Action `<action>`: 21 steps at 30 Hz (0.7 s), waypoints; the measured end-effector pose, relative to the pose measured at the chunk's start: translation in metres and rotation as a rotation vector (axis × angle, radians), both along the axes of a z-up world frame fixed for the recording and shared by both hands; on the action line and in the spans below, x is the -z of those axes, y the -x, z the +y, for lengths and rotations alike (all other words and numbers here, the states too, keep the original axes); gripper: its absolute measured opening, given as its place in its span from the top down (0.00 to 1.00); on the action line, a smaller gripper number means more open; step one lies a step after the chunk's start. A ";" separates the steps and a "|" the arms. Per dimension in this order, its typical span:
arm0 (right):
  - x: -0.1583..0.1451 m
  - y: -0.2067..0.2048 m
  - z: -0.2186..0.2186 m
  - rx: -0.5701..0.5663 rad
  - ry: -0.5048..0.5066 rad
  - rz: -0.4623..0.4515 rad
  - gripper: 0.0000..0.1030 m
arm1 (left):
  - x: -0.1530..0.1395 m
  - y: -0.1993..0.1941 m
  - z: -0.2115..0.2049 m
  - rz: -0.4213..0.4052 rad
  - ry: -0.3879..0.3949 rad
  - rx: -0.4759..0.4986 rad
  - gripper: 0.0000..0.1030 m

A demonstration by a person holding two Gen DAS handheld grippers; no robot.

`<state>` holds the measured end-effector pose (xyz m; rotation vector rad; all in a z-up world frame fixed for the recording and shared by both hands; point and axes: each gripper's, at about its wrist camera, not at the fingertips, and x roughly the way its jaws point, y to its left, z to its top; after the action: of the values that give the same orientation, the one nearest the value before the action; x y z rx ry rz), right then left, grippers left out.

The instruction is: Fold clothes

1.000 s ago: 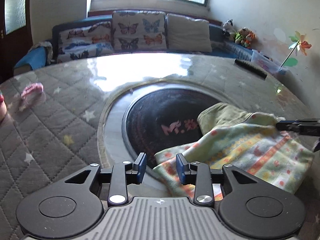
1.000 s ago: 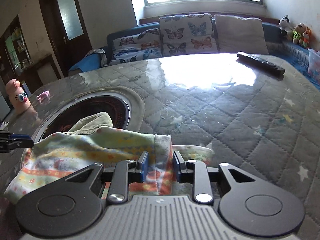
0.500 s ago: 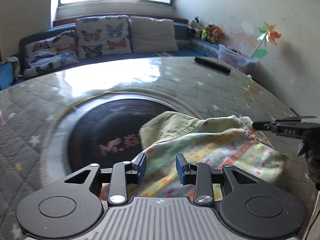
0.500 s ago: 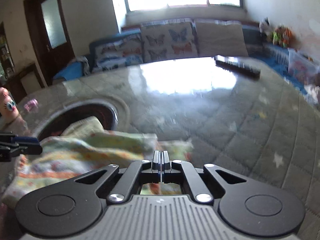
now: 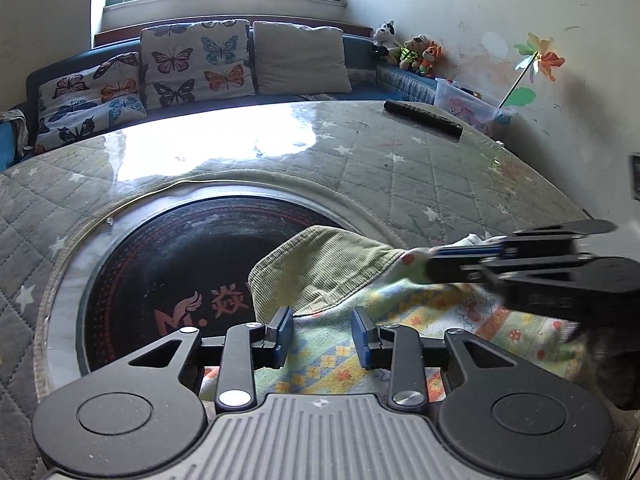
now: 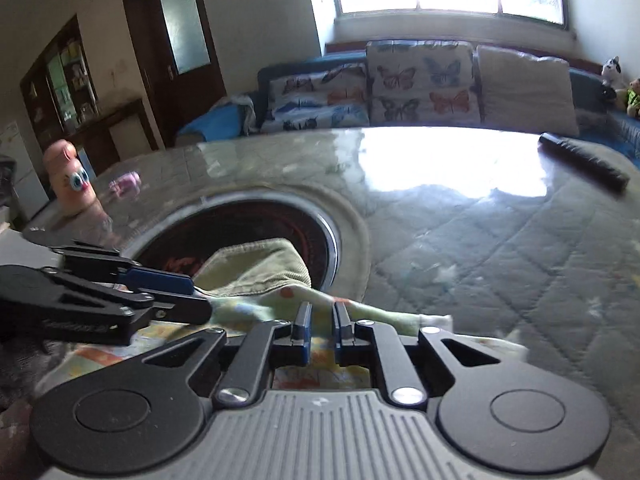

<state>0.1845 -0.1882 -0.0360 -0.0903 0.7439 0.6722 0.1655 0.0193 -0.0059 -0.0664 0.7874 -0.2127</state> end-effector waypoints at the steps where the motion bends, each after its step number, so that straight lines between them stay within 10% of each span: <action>1: 0.004 -0.003 0.004 -0.003 0.010 0.005 0.90 | 0.000 0.000 0.000 -0.003 -0.003 0.002 0.66; 21: -0.009 0.054 0.024 -0.179 0.042 -0.072 0.54 | -0.006 0.082 -0.017 -0.087 -0.110 0.091 0.63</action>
<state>0.1305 -0.1642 -0.0272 -0.2202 0.6852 0.8197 0.0832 0.0020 -0.0002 0.0823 0.7146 -0.2558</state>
